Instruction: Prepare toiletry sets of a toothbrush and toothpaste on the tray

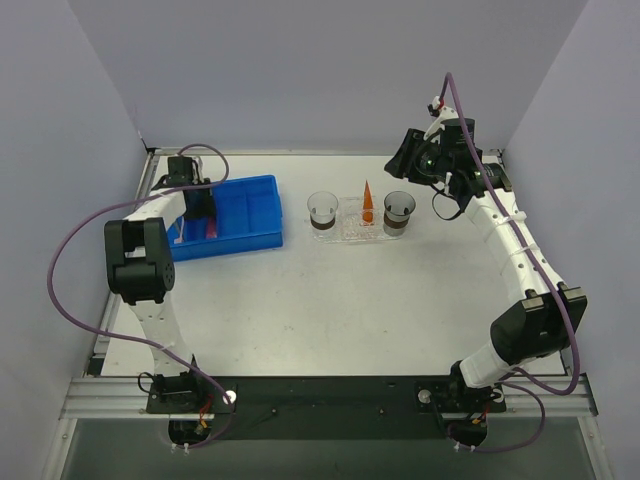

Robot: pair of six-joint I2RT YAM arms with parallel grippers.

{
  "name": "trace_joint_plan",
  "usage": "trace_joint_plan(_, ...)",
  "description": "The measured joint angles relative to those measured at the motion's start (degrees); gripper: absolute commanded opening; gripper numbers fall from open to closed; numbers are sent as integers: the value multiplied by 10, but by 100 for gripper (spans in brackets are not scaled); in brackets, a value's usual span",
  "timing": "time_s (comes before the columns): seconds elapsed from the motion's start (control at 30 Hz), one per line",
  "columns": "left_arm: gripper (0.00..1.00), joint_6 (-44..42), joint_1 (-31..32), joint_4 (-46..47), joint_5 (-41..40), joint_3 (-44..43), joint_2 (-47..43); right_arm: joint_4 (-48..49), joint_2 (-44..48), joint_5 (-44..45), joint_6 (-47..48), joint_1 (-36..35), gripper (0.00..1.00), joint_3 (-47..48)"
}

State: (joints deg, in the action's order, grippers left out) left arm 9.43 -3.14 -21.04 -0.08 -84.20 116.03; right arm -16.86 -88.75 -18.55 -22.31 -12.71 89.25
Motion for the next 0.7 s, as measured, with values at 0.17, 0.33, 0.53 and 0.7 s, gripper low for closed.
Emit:
trace_joint_plan(0.17, 42, 12, 0, 1, 15, 0, 3, 4, 0, 0, 0, 0, 40, 0)
trace_joint_plan(0.33, 29, 21, 2, 7, 28, 3, 4, 4, 0, 0, -2, 0, 40, 0)
trace_joint_plan(0.53, 15, 25, 1, 11, 32, 5, 3, 5, 0, 0, -2, 0, 40, 0)
trace_joint_plan(0.7, 7, 35, 0, 14, 32, 10, -2, 12, 0, 0, -2, 0, 40, 0)
